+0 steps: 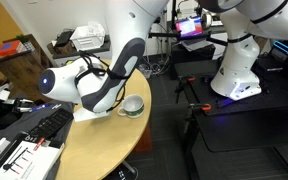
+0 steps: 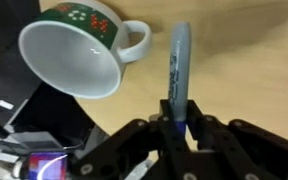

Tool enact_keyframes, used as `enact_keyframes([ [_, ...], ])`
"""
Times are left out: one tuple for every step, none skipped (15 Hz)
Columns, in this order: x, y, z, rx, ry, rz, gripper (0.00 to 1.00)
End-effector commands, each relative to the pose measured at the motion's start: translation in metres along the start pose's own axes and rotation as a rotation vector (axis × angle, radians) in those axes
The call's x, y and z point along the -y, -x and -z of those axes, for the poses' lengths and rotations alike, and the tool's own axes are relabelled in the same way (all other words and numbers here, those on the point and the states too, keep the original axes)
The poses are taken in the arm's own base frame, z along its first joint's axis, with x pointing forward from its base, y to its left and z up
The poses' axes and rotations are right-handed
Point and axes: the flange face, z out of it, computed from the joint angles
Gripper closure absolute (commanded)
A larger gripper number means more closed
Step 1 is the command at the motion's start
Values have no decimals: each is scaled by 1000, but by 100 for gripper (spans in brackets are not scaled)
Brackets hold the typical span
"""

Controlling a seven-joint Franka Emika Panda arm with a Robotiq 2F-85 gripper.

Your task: Pick up the white and blue pen and put it in the white and green mug

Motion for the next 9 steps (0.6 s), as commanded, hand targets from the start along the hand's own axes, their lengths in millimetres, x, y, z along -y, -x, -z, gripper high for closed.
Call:
enact_keyframes([
  [-33,-12,17,-93,110,-151,95],
  [-42,-13,21,-123,150,-193,95],
  [-49,-14,26,-151,192,-233,95],
  [-58,-14,30,-178,236,-274,95],
  [-64,-14,33,-203,281,-312,95],
  [-71,-12,34,-227,331,-346,95],
  [-77,-10,33,-248,381,-380,95],
  [-82,-8,29,-268,432,-411,95],
  [-87,-8,24,-283,480,-443,95],
])
